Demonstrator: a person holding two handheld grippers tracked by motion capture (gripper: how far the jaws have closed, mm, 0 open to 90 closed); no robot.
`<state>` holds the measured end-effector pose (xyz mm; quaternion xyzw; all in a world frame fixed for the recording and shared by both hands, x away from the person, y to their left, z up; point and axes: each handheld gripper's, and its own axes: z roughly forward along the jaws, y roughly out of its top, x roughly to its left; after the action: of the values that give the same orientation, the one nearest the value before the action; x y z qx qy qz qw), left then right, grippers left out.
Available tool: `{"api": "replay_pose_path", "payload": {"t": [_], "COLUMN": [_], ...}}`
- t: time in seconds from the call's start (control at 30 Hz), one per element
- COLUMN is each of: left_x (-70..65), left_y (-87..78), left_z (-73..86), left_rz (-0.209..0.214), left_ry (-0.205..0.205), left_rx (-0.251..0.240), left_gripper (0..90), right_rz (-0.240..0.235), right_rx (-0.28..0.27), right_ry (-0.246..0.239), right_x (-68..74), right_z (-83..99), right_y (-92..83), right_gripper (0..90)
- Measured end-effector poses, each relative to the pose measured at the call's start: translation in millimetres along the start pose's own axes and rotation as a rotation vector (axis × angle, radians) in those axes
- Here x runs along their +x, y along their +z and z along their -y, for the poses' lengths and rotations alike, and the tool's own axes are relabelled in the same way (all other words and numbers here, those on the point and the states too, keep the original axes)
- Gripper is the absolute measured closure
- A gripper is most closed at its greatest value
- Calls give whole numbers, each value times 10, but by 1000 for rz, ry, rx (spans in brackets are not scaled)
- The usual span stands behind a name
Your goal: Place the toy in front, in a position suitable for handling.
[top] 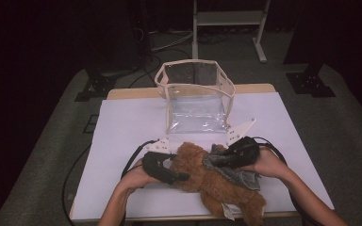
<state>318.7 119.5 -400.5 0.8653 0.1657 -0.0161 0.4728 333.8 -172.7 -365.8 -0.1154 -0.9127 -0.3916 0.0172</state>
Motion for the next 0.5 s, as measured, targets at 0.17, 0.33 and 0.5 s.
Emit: {"api": "replay_pose_path", "payload": {"t": [0.17,0.33,0.5], "left_x": [-28,-34,-48], "left_y": [-33,-63,-80], "left_z": [-52,-58,-76], "left_rz": [-15,-37,-34], "left_ry": [18,26,25], "left_rx": [3,20,-4], "left_gripper": [272,274,275], "right_rz": [8,3,5], "right_rx": [-30,-31,-14], "right_ry": [-16,-41,-28], "right_x": [13,49,50], "right_z": [-125,-228,-129], "right_y": [28,31,-79], "right_gripper": [765,763,761]}}
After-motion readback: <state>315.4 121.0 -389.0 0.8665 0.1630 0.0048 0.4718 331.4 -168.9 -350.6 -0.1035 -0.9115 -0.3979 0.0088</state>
